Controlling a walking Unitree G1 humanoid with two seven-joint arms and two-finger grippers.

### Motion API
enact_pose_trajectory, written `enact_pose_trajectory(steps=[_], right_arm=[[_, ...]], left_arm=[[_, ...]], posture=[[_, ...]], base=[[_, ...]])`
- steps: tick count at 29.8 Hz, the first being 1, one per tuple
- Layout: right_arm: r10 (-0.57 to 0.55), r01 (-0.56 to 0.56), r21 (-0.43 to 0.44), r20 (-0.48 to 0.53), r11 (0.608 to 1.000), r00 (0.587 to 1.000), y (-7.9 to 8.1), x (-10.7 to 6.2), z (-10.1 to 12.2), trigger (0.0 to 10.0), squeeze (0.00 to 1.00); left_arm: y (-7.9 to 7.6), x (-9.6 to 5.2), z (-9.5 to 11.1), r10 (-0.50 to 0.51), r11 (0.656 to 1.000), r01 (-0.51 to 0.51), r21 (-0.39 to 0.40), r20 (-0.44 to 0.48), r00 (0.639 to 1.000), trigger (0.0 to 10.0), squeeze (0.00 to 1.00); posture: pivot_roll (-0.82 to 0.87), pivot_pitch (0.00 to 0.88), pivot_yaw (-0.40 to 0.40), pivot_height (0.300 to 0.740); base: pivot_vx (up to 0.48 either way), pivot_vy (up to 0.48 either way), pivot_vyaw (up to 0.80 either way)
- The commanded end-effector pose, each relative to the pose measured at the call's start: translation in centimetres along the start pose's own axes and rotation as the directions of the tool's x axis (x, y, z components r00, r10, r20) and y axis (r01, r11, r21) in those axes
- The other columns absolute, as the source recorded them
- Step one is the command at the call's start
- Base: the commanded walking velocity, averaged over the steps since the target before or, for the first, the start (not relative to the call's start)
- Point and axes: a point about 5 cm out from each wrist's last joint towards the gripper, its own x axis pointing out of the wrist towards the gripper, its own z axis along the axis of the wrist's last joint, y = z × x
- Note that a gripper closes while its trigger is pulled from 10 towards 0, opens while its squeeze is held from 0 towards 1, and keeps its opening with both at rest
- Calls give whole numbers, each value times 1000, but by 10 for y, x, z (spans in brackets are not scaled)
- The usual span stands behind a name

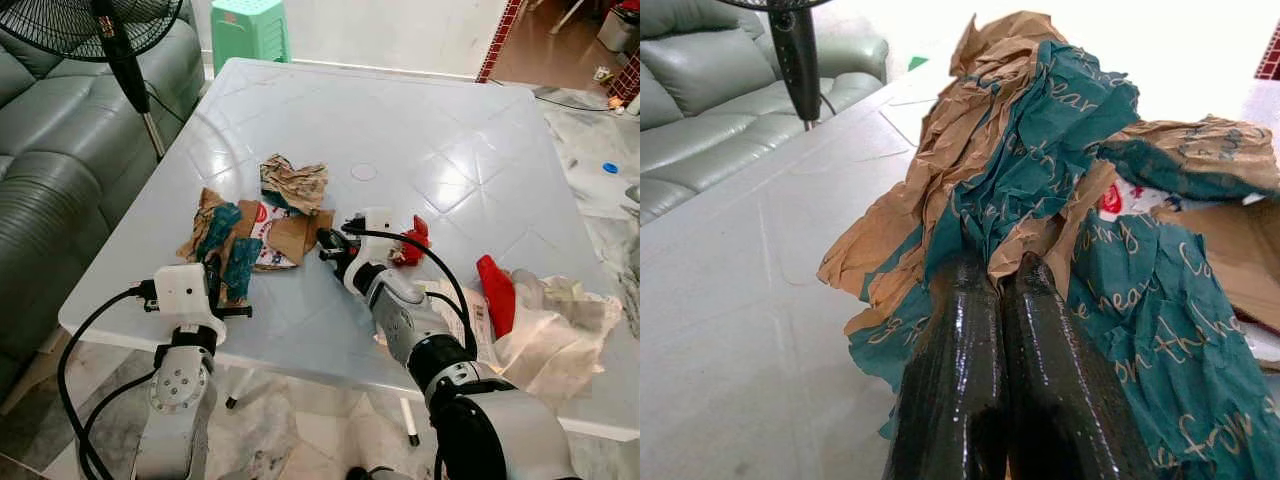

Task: Picking trash to rubbish bin

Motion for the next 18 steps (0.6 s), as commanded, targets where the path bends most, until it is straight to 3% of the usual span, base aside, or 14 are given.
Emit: enact_pose_trajectory(steps=[1,10,13,18], right_arm=[[24,-22,-42,56,999,998,2,3,15,0,0],[54,-31,-118,203,993,978,-10,-6,53,0,0],[46,8,-180,291,984,956,-11,-14,69,0,0],[18,94,-271,384,958,923,-11,-29,89,0,0]], left_arm=[[1,2,5,-2,1000,2,-10,34,999,0,0],[-2,16,22,-17,999,21,-37,121,993,0,0],[-8,21,28,-40,993,54,-108,130,991,0,0],[-12,29,37,-47,994,62,-92,156,987,0,0]], posture=[[110,94,-78,740],[81,56,-42,740],[74,42,-32,740],[60,20,-14,740]], base=[[0,0,0],[0,0,0],[0,0,0],[0,0,0]])
